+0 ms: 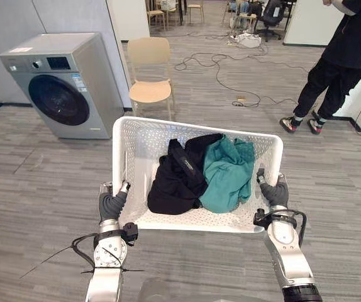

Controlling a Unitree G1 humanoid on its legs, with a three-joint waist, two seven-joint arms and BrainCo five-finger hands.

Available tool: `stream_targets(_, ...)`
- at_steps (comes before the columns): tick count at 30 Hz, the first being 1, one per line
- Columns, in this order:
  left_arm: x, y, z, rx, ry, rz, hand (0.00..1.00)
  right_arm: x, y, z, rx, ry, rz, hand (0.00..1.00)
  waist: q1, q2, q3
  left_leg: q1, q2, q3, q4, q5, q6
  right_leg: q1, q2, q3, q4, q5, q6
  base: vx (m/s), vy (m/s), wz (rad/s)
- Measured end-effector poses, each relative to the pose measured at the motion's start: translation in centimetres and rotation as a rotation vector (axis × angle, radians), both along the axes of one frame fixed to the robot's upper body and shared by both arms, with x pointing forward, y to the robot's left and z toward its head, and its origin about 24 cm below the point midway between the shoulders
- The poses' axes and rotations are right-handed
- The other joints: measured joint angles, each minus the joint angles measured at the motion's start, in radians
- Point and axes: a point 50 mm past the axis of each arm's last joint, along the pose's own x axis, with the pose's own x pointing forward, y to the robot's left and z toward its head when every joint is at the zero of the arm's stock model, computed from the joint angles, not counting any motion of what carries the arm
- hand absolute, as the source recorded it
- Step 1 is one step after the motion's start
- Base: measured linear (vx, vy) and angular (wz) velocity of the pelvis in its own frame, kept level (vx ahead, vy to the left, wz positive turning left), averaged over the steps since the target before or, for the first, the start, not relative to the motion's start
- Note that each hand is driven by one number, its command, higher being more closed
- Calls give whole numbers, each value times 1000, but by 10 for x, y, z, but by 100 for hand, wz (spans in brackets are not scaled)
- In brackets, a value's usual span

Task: Pick up the laundry basket with both hands and put the clothes into the washing machine.

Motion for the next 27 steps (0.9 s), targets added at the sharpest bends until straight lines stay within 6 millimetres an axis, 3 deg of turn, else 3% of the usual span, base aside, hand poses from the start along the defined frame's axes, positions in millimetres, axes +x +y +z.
stream_targets(1,-1,-1,-1,0,7,-5,100,-2,-1,-2,-1,8,-5,100,-2,11,-5,13,-13,2,-105,98,-4,14,-1,17,1,-27,42,267,195,-49)
stream_targets(2,-1,0,-6,9,29,-10,100,-7,0,-8,15,33,-15,100,-3,-1,-13,23,-26,16,-100,111,5,28,-14,28,2,-42,59,262,198,-36)
stream_targets(3,-2,0,-8,10,38,-11,100,-11,0,-11,18,43,-19,100,-10,-12,-15,32,-37,17,-101,110,6,34,-26,30,3,-43,63,234,192,-5)
stream_targets(5,-3,0,-9,27,50,-34,100,-19,0,-18,35,70,-37,100,-31,-59,-22,59,-91,30,-129,104,17,48,-81,38,3,-65,96,183,177,10)
stream_targets(9,-6,2,-11,29,63,-27,100,-22,2,-20,44,81,-33,100,-23,-71,-28,102,-131,49,-176,104,18,67,-118,61,-16,-66,98,78,120,-9)
stream_targets(12,-7,3,-11,37,66,-29,100,-22,2,-20,41,82,-27,100,-22,-77,-32,123,-151,50,-224,119,40,69,-134,63,-41,-76,114,-1,16,0)
stream_targets(13,-8,1,-15,37,104,-73,100,-34,-1,-39,51,156,-51,100,-32,-99,-62,240,-185,51,-519,277,61,69,-141,56,-88,-45,129,0,0,0)
stream_targets(23,-8,1,-14,37,100,-72,100,-34,-2,-47,70,174,-50,100,-31,-95,-60,179,-175,92,-519,282,60,-4,-142,76,-87,-33,133,-3,5,-7)
stream_targets(27,-4,3,-11,29,80,-62,100,-24,-4,-49,89,177,-55,100,-34,-91,-48,140,-175,106,-488,282,67,-24,-147,79,-92,-18,139,27,6,-6)
